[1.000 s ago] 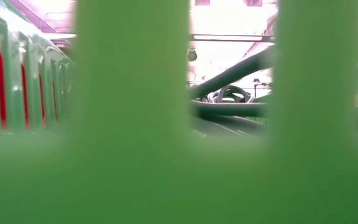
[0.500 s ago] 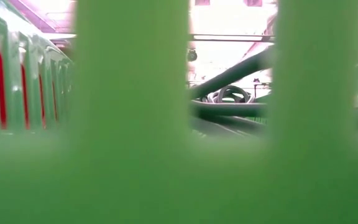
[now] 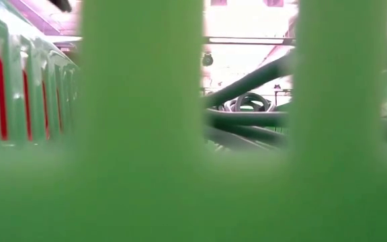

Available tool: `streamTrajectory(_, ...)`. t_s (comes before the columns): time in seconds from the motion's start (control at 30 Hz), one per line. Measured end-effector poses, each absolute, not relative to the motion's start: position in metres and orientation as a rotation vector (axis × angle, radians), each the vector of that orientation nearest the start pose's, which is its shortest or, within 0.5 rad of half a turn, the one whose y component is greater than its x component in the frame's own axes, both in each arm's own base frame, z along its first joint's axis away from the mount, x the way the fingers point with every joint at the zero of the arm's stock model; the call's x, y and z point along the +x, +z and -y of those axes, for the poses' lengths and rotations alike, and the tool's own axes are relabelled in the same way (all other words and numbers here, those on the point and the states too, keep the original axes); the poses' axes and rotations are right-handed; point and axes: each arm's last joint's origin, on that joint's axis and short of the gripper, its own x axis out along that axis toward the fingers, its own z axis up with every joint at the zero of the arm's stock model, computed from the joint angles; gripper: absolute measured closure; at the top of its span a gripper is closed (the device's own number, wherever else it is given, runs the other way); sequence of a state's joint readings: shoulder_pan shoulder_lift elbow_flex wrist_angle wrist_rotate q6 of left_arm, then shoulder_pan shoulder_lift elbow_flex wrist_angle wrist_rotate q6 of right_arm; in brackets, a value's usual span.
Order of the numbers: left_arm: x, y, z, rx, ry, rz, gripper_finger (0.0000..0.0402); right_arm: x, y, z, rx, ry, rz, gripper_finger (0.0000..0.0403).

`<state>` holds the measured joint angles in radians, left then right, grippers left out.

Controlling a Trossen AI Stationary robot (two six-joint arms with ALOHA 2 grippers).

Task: Pick & Place USB Port
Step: Return to Home Position

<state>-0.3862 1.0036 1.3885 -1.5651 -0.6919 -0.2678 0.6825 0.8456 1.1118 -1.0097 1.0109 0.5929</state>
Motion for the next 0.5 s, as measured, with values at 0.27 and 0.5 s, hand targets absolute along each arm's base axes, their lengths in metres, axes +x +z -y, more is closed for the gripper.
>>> streamTrajectory(0.27,0.066,0.362,0.005,0.235,0.403,-0.608,0.0387,0.090,0.374,-0.027,-0.019,-0.382,-0.252,0.0402)
streamTrajectory(0.5,0.037,0.344,-0.006,0.201,0.352,-0.242,0.0400,0.076,0.350,-0.016,-0.087,-0.188,-0.034,0.0402)
